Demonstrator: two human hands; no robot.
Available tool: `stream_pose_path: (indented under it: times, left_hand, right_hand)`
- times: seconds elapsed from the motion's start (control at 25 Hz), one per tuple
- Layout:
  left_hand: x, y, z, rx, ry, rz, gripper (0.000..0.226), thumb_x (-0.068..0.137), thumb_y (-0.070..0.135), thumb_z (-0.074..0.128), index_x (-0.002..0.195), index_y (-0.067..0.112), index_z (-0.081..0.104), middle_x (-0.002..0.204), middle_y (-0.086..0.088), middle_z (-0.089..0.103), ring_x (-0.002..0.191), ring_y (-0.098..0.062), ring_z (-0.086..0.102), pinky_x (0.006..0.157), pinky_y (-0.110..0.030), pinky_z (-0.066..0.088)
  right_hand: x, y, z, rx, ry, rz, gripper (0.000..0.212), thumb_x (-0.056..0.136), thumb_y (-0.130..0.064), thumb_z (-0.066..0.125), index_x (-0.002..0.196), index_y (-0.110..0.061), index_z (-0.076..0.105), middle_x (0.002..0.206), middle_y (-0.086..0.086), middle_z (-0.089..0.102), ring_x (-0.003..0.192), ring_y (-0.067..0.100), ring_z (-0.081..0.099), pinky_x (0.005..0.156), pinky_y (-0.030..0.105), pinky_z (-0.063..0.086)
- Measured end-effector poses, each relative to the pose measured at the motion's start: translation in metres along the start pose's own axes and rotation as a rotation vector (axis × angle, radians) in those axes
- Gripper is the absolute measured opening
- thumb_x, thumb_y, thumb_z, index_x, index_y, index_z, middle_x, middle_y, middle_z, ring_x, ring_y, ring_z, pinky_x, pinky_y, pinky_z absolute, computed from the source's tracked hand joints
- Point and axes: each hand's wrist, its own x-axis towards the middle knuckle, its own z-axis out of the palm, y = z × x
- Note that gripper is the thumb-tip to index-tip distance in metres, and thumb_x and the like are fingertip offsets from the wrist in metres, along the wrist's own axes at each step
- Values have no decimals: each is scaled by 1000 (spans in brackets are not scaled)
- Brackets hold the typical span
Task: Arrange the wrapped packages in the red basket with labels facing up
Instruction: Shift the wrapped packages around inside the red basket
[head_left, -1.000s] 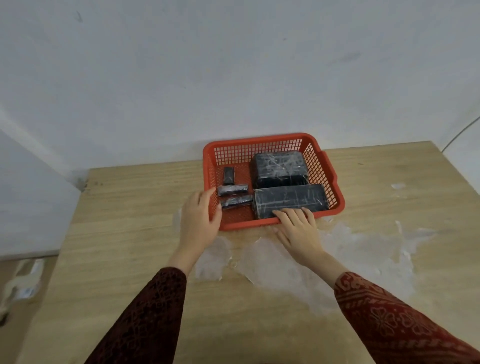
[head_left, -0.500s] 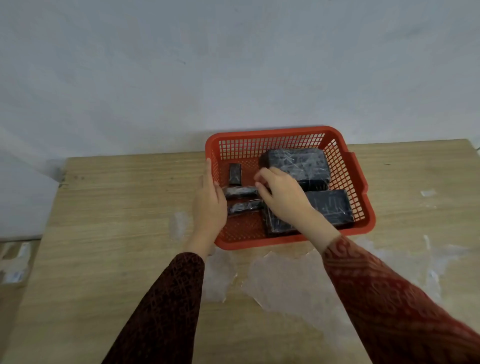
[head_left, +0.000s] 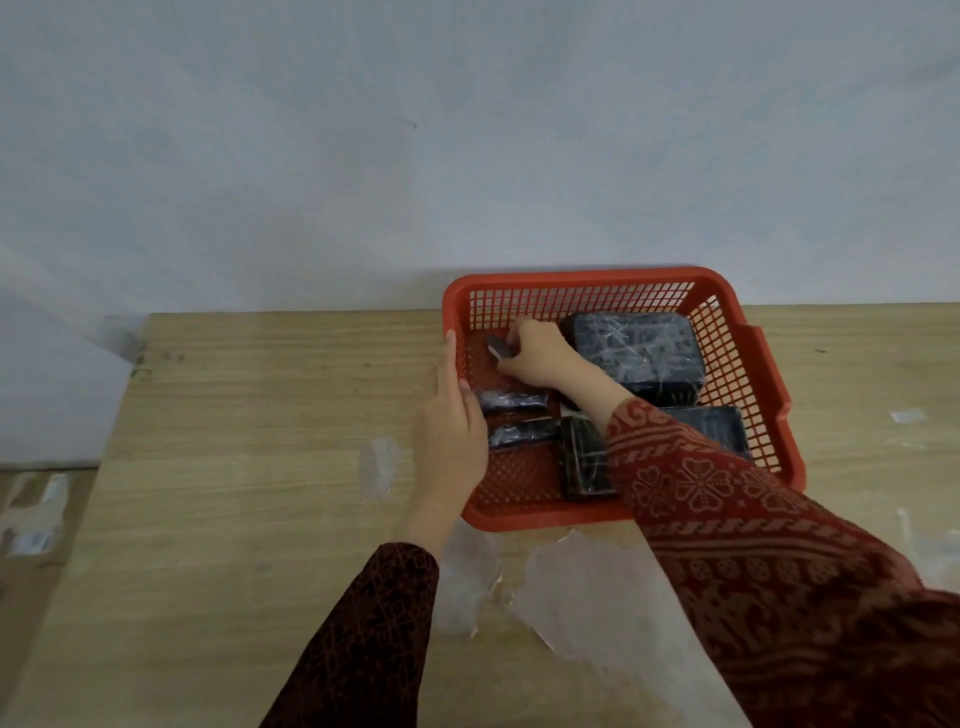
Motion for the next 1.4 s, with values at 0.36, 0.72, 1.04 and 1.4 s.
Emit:
stream_pose_path:
  times: [0.36,0.72,1.04,1.4]
  left_hand:
    - [-2,2,-1,20,-12,-45,54,101,15,34,152,25,19,137,-7,49,94,-12,54,72,-7,36]
    - [-1,2,-1,-8,-12,-29,53,100,11,34,152,19,21,137,-11,49,97,-1,48,79,1,31]
    - [-1,0,0,-10,-11,-33,54,100,12,34,152,21,21,135,-12,50,98,-11,46,79,-4,30]
    - [1,-1,0,-26,-15,-25,53,101,11,34,152,19,21,143,-10,46,106,-15,40,83,-9,30]
  right_hand:
    - [13,15,-24,92,-77,-147,27,85,-17,69,110,-9,64,113,13,66,108,26,59,92,33,46]
    - [14,12,-7,-228,238,-239,25,86,-20,66,104,-5,59,108,16,65,96,36,62,80,44,53]
    - [-22,27,-11,-428,-153,-622,28,73,-23,77,89,-14,56,101,3,52,90,16,49,72,37,49]
    - [-7,26,-20,-238,-300,-470,12,94,-22,47,103,-14,45,88,12,63,76,32,59,65,42,47]
